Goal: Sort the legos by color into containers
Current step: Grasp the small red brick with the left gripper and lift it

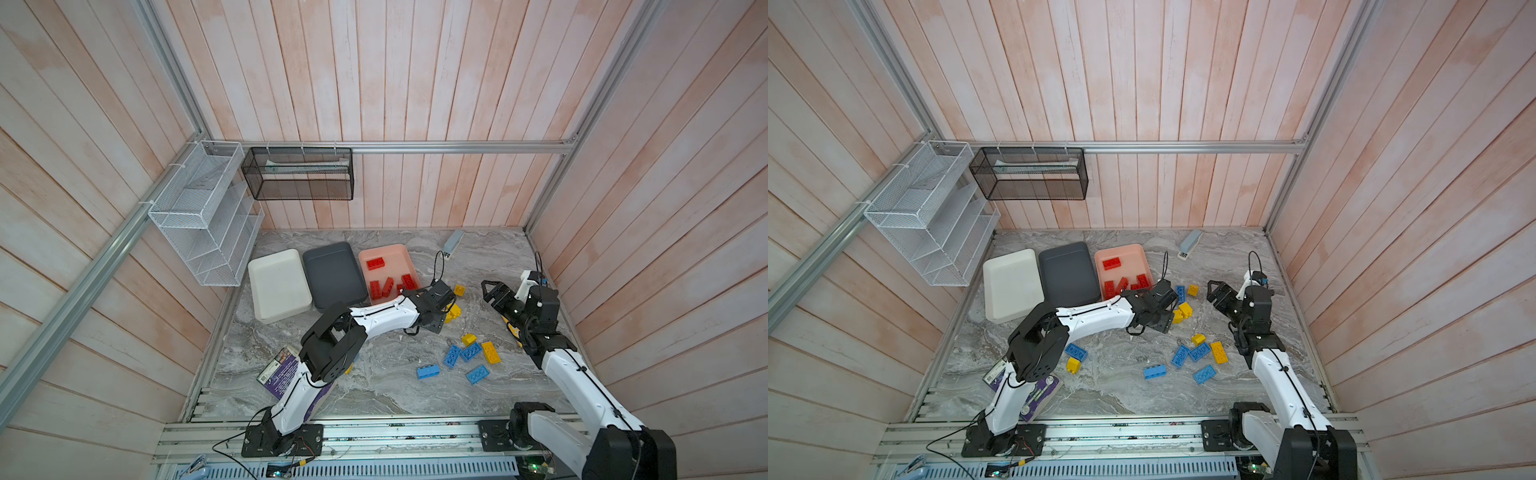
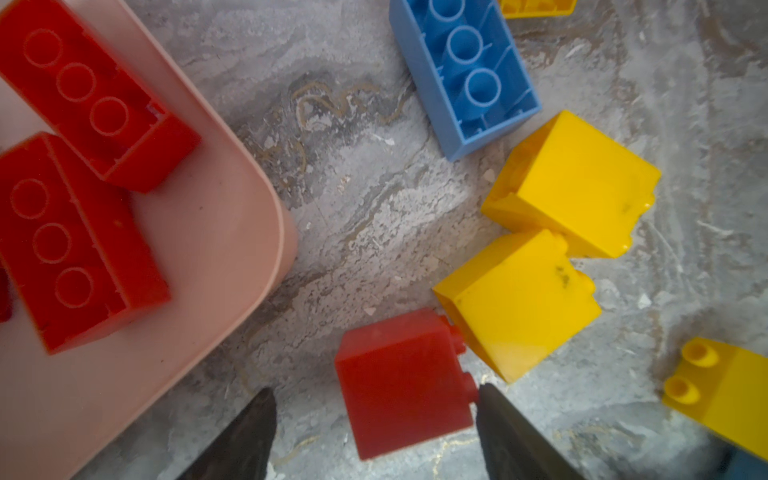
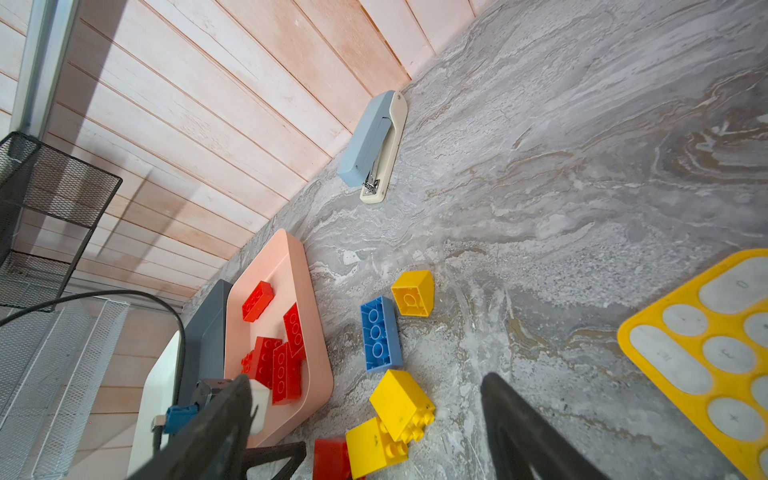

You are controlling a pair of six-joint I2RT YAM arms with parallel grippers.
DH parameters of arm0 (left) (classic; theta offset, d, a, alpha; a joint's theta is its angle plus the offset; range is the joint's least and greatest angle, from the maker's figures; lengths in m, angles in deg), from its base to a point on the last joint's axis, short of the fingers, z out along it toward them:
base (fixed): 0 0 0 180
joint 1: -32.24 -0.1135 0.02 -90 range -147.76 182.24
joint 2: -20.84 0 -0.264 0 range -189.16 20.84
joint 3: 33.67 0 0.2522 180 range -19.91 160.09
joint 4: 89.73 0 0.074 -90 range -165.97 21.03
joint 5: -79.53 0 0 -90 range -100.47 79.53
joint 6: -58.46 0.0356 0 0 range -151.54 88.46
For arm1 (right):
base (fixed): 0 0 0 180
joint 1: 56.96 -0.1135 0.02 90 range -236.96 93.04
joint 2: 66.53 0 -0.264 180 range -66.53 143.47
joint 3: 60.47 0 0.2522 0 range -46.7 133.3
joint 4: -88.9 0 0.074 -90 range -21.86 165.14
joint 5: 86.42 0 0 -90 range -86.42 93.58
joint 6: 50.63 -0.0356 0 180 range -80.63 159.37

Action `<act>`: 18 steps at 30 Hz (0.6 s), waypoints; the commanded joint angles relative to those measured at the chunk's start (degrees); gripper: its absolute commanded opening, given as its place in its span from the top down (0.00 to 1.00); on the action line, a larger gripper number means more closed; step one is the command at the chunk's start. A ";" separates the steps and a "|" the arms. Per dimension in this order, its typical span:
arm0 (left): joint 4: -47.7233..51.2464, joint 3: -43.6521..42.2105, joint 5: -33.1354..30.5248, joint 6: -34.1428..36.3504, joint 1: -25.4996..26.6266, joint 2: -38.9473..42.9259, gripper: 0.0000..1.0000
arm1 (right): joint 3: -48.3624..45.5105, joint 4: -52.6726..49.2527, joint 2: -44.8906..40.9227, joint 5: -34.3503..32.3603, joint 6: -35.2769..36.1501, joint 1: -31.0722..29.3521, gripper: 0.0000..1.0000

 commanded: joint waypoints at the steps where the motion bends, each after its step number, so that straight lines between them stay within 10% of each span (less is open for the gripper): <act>1: 0.23 1.96 -0.59 -0.35 -0.11 -1.88 0.26 | -0.45 -0.28 -0.22 -1.04 0.36 -0.19 0.14; 18: 0.04 5.48 0.97 0.98 -0.11 -4.07 0.53 | -0.54 0.25 -0.89 -1.77 0.38 -0.72 0.14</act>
